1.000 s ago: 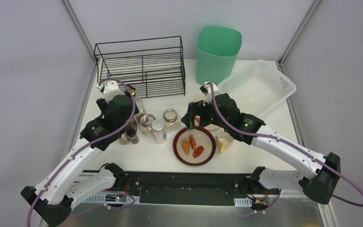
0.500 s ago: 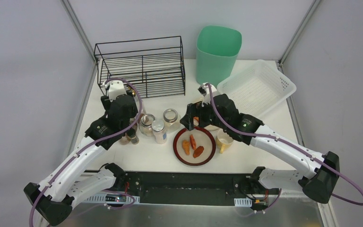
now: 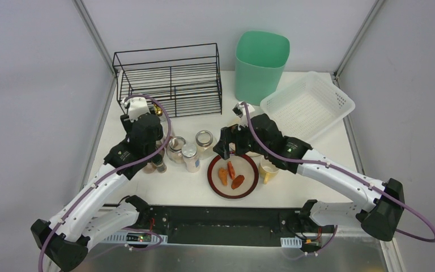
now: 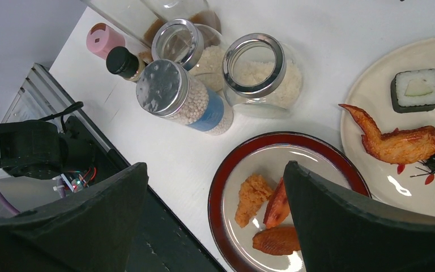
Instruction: Clear the kitchen counter
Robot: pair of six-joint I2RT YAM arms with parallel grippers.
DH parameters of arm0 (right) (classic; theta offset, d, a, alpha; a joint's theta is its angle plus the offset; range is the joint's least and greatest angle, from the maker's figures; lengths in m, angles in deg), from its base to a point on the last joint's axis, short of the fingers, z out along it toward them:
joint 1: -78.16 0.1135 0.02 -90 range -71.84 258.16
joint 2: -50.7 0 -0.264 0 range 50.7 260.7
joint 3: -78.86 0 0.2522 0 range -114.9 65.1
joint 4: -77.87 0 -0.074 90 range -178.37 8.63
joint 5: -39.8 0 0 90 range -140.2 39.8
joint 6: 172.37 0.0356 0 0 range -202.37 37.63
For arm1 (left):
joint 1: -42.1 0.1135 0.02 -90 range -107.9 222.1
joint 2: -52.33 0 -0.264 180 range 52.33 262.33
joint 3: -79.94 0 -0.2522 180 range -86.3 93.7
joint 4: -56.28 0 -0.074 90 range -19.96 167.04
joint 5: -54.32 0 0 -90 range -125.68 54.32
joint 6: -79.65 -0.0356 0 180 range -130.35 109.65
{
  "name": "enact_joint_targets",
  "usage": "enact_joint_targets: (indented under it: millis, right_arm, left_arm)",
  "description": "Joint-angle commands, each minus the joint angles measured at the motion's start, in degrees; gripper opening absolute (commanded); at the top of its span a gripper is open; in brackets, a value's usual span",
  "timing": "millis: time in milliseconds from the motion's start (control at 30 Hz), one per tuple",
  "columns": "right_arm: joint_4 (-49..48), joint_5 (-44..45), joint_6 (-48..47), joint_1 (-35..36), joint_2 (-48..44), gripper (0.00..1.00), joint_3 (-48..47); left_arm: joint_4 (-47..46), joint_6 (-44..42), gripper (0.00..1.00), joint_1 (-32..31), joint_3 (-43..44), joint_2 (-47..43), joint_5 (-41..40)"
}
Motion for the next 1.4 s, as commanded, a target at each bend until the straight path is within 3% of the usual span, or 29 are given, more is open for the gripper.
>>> enact_joint_targets:
  millis: [0, 433, 700, 900, 1367]
  right_arm:
    - [-2.62, -0.7, -1.14, 0.42, -0.23, 0.94, 0.17]
    - [-2.45, -0.7, -1.32, 0.89, 0.18, 0.94, 0.34]
    - [-2.43, -0.93, -1.34, 1.11, 0.31, 0.94, 0.24]
    - [-2.47, -0.77, -1.41, 1.28, 0.04, 0.94, 0.27]
    - [-2.89, -1.79, -1.04, 1.46, 0.07, 0.93, 0.32]
  left_arm:
    - [-2.9, -0.49, 0.53, 0.86, -0.81, -0.6, -0.74]
    - [-4.12, -1.28, 0.26, 1.22, -1.99, -0.33, -2.88]
    - [-4.45, -1.74, 0.0, 2.24, -1.41, -0.17, -5.25]
    - [-4.3, -3.63, 0.0, 2.46, 1.57, -0.2, -5.72]
    - [-7.39, -17.31, 0.0, 2.52, 17.3, 3.3, -8.63]
